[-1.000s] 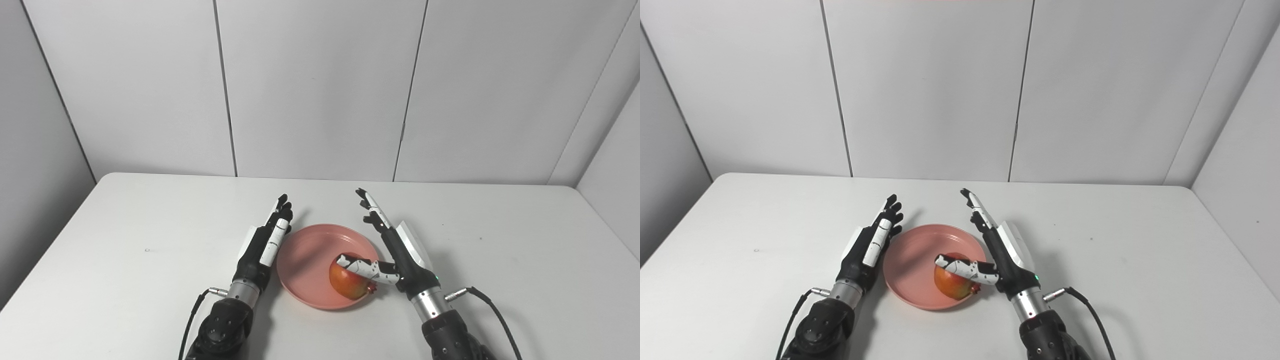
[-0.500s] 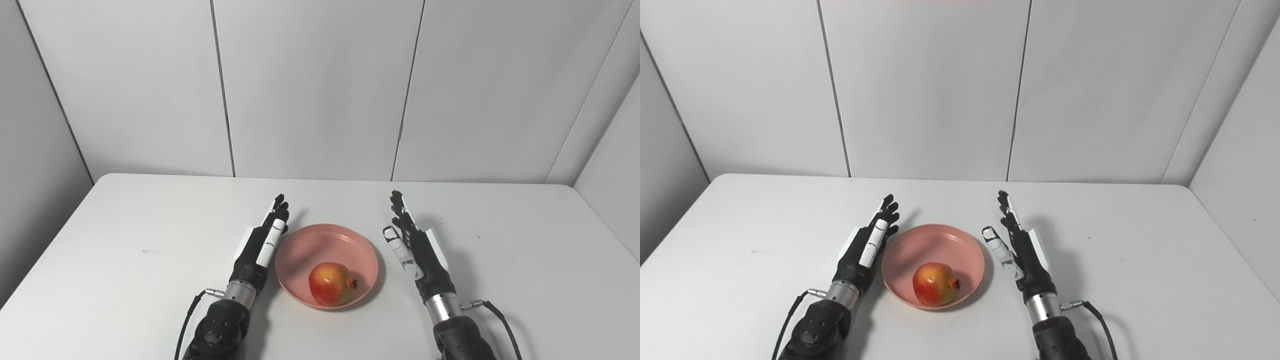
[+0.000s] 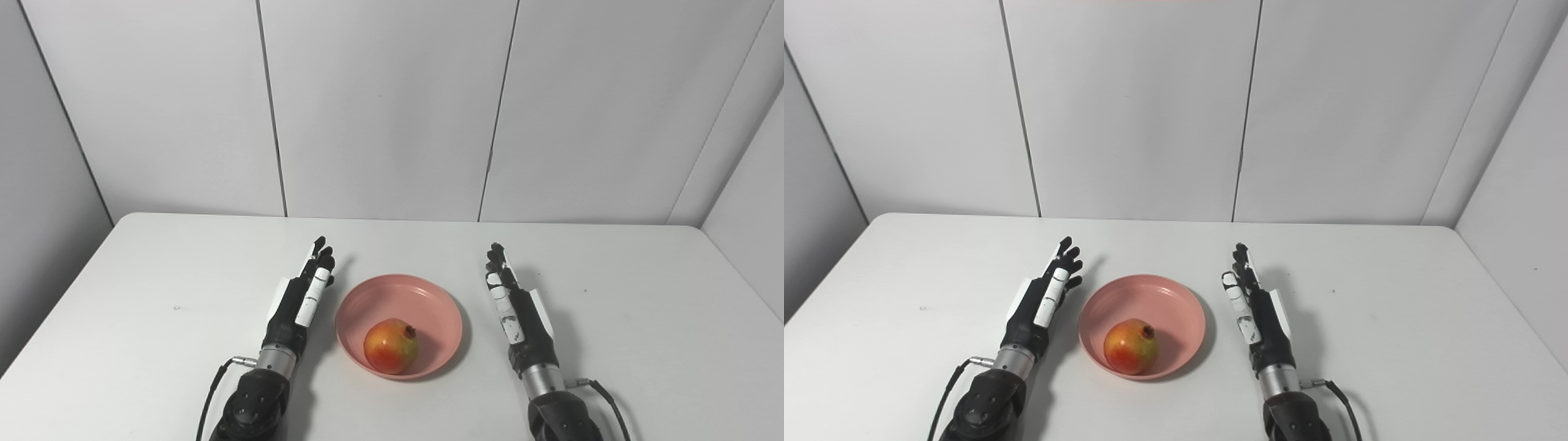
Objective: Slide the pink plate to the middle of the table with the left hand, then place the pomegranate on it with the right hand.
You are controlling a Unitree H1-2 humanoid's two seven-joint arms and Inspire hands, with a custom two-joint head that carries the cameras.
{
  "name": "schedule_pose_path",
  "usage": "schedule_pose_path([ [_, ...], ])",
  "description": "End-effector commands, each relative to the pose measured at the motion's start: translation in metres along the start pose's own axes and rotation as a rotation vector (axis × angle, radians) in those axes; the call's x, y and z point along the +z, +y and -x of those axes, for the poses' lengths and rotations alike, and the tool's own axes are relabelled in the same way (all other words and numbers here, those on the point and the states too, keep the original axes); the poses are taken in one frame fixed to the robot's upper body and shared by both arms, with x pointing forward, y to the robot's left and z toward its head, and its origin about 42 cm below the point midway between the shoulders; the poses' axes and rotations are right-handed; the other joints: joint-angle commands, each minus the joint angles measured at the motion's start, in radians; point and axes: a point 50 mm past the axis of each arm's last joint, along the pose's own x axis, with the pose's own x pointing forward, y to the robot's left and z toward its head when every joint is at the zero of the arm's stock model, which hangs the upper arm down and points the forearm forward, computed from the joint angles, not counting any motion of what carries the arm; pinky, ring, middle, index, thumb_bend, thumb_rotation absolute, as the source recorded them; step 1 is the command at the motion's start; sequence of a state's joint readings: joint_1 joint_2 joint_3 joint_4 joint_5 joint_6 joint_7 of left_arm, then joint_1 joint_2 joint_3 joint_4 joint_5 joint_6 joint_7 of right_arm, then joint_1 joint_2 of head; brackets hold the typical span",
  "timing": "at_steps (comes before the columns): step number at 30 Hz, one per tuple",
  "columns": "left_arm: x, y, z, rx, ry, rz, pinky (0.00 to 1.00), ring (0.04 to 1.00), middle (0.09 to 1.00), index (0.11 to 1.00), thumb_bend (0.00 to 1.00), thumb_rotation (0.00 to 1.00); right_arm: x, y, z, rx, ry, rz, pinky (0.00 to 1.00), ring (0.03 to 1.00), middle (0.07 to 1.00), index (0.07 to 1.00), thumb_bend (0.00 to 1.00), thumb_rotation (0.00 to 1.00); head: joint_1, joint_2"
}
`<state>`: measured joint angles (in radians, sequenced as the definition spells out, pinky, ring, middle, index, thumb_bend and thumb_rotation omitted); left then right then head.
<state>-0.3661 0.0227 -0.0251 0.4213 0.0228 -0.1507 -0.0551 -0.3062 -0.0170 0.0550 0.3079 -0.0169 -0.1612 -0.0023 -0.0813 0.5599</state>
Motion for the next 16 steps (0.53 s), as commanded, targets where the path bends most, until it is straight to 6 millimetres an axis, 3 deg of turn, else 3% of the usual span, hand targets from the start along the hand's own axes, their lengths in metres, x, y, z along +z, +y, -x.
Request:
schedule_pose_path([
  [1, 0.0016, 0.0090, -0.0001, 0.002, -0.025, -0.004, 0.95, 0.982, 0.999, 1.000, 0.65, 1.00, 0.0144, 0.0019, -0.0141, 0.016, -0.036, -0.026, 1.00, 1.000, 1.000, 1.000, 0.57, 1.00, 0.001, 0.000],
  [16, 0.0018, 0.0132, 0.0010, 0.008, 0.001, 0.000, 0.98, 0.993, 1.000, 1.000, 0.68, 1.00, 0.0104, 0.0030, -0.0137, 0.014, -0.007, -0.041, 1.00, 1.000, 1.000, 1.000, 0.61, 1.00, -0.007, 0.011],
])
